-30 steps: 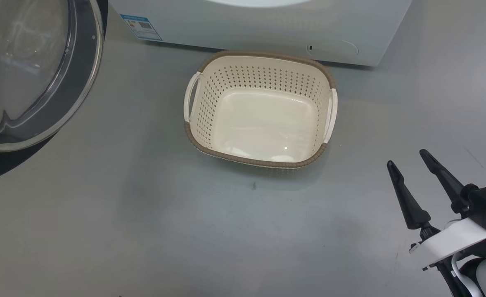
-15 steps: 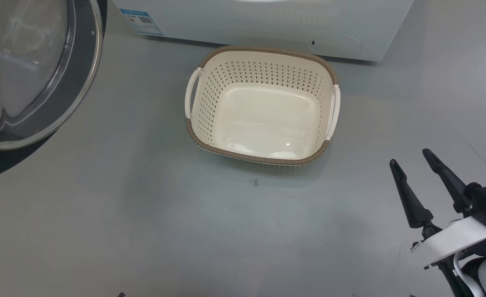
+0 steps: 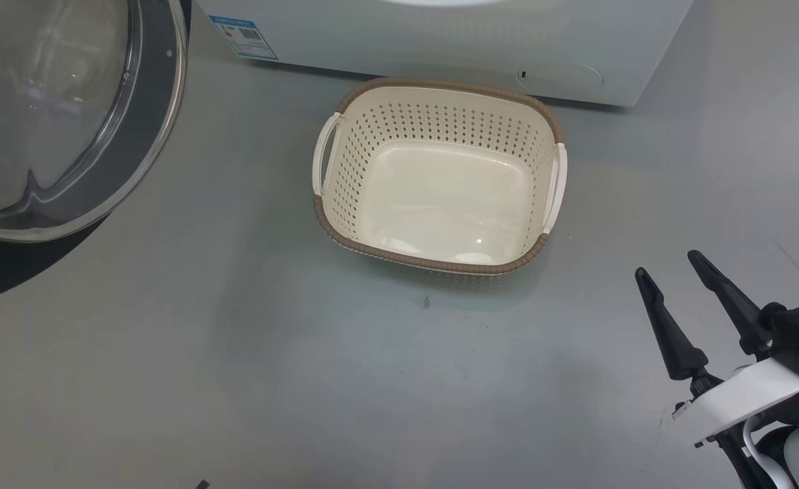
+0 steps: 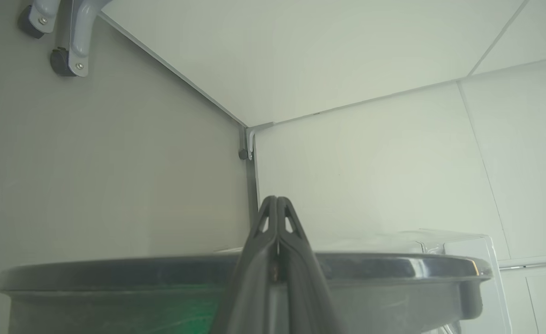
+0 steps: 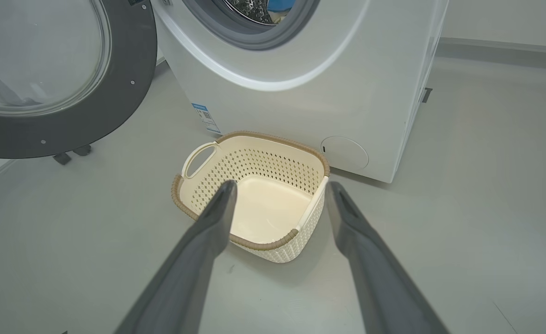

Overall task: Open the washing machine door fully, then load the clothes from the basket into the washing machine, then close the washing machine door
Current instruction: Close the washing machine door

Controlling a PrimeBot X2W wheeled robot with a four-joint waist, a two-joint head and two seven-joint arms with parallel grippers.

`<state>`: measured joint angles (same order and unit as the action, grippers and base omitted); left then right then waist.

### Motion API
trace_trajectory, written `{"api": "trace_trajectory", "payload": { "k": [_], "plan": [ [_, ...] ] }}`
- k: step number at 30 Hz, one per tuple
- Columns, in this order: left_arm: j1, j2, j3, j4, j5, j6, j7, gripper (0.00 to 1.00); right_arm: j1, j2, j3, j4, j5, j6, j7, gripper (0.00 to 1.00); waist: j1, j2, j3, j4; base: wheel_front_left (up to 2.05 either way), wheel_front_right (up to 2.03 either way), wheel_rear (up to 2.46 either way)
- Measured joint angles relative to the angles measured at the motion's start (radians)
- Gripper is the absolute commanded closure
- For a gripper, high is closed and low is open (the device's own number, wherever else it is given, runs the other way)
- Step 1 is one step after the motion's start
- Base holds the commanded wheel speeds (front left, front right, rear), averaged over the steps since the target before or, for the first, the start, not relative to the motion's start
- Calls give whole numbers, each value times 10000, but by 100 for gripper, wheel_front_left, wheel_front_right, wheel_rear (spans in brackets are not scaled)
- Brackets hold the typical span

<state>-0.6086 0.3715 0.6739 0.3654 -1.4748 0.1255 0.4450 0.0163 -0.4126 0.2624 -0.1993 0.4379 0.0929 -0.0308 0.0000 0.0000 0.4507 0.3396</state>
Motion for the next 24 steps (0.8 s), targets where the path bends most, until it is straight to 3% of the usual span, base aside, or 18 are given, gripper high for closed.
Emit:
{"api": "trace_trajectory", "payload": {
  "k": [11, 24],
  "plan": [
    [429, 276, -268, -148, -318, 0, 1112, 100, 5, -44, 134, 44, 132, 42, 17, 0, 0, 0, -50, 60, 0, 0, 0],
    [667, -50, -445, -362, -719, 0, 2096, 100, 4, -59, 201, 82, 232, 48, 88, 0, 0, 0, -109, 126, 0, 0, 0]
  ]
}}
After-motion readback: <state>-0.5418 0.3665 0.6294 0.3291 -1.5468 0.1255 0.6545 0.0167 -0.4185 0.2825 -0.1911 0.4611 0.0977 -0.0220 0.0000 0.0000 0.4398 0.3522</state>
